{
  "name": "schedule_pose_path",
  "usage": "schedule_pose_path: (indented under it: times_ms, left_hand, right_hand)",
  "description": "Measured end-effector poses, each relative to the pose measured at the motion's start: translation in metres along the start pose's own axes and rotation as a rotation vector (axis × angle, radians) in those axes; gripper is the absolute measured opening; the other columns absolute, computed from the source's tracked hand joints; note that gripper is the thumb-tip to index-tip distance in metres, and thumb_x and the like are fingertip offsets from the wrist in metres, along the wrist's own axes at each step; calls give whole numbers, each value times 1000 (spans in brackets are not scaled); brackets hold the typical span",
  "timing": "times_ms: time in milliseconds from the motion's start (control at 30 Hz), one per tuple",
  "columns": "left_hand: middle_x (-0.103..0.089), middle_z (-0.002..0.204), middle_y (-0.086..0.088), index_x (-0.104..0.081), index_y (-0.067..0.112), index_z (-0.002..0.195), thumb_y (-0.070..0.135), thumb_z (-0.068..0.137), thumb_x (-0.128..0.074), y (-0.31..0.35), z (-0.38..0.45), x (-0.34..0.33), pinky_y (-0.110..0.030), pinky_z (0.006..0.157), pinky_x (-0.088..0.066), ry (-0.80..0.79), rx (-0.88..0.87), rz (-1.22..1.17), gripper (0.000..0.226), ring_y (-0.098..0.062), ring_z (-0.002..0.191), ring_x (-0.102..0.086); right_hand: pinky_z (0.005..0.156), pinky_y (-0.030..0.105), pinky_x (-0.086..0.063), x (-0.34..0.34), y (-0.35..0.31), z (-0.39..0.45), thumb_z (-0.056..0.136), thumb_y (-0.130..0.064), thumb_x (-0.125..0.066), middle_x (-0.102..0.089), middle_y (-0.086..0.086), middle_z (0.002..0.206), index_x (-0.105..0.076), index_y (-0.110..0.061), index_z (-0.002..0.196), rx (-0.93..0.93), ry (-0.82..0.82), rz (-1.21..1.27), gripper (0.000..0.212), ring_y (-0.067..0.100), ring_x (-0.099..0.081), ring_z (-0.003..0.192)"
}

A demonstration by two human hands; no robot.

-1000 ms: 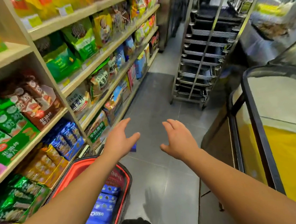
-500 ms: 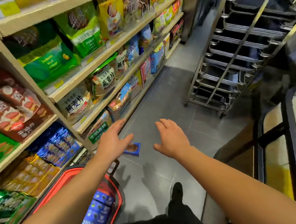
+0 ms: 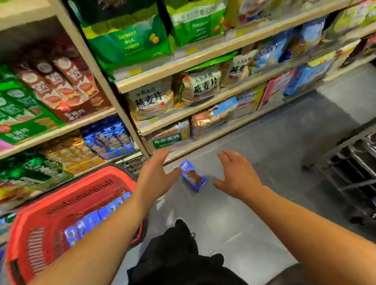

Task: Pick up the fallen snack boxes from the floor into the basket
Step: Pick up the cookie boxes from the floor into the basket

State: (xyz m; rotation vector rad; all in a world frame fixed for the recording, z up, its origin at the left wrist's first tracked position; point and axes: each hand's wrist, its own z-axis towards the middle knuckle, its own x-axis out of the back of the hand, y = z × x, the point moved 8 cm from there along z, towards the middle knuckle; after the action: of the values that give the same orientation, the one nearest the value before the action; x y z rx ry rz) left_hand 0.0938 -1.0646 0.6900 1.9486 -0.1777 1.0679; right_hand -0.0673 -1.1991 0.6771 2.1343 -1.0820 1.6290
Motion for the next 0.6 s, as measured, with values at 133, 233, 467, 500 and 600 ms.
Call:
schedule_pose_path:
  times_ms: [133,233,467,500,600]
  left_hand:
    - [-39,150,0,-39,20,146,34,87,-66,-21,35,-3,-24,109,-26,39,124,-61,66,-16,138,-36]
    - [-39,151,0,-38,21,146,34,87,-65,-37,62,-7,-21,107,-25,67,229,-101,66,-17,138,-36]
    - [-48,143,-9,-45,11,141,29,85,-69,-40,96,-31,-24,103,-30,115,411,-178,63,-24,132,-45]
    - [-49,142,-10,-46,11,140,30,85,-69,-39,100,-37,-25,103,-31,120,434,-194,63,-25,131,-46]
    - [-46,145,-8,-43,14,142,39,83,-66,-42,114,-62,-27,107,-30,108,523,-227,69,-25,131,-46]
  right_hand:
    - [117,34,-21,2,-2,65,89,-51,-58,-24,8,158,-24,-13,152,106,-92,-52,81,26,-23,145]
    - [116,36,-26,2,1,110,86,-48,-63,-25,4,158,-25,-16,152,138,-149,-76,82,25,-22,145]
    - [117,38,-23,-4,22,175,87,-50,-63,-19,5,161,-21,-16,154,241,-308,-172,86,27,-17,148]
    - [117,38,-23,-6,26,183,87,-50,-63,-19,4,161,-20,-17,154,253,-328,-179,86,27,-17,147]
    - [113,37,-27,-18,36,209,85,-45,-67,-26,5,157,-27,-16,151,298,-381,-159,82,29,-25,143]
